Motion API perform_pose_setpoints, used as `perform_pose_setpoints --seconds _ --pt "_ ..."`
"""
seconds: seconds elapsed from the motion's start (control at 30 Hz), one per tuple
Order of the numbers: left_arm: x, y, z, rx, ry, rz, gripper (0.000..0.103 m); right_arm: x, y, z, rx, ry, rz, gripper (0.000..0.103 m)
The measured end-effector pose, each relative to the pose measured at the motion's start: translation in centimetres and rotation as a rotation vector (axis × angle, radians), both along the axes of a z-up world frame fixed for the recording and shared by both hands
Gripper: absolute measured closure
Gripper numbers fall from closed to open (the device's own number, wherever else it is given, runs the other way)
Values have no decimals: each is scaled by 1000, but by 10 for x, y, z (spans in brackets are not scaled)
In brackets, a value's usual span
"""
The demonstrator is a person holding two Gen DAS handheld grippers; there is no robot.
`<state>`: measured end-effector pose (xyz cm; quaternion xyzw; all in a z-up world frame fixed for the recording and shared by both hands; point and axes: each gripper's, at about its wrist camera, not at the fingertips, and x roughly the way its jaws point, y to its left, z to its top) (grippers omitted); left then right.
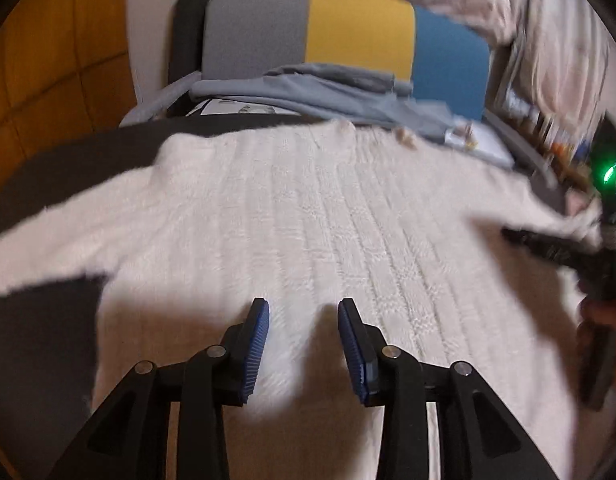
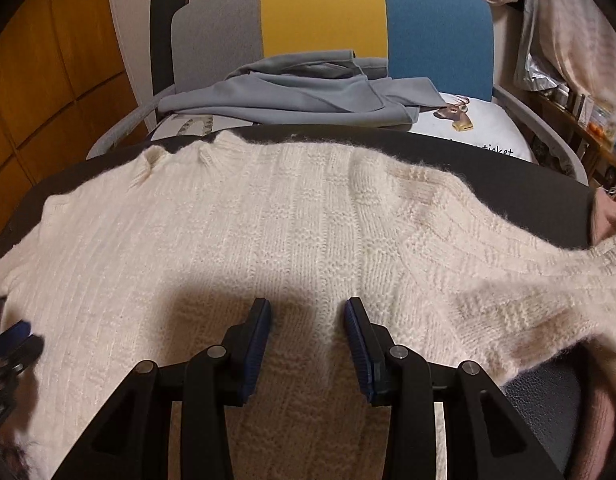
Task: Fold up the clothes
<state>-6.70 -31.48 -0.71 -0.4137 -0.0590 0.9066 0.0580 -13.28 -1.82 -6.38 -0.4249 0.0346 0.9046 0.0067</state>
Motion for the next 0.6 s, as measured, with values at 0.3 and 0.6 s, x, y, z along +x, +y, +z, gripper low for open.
perform_pose_setpoints --seconds 0.3,0.6 --pt "31 -215 -25 407 -13 573 67 44 -85 2 5 19 110 55" --pt "37 -354 -36 455 -3 921 67 48 -104 -1 90 25 100 49"
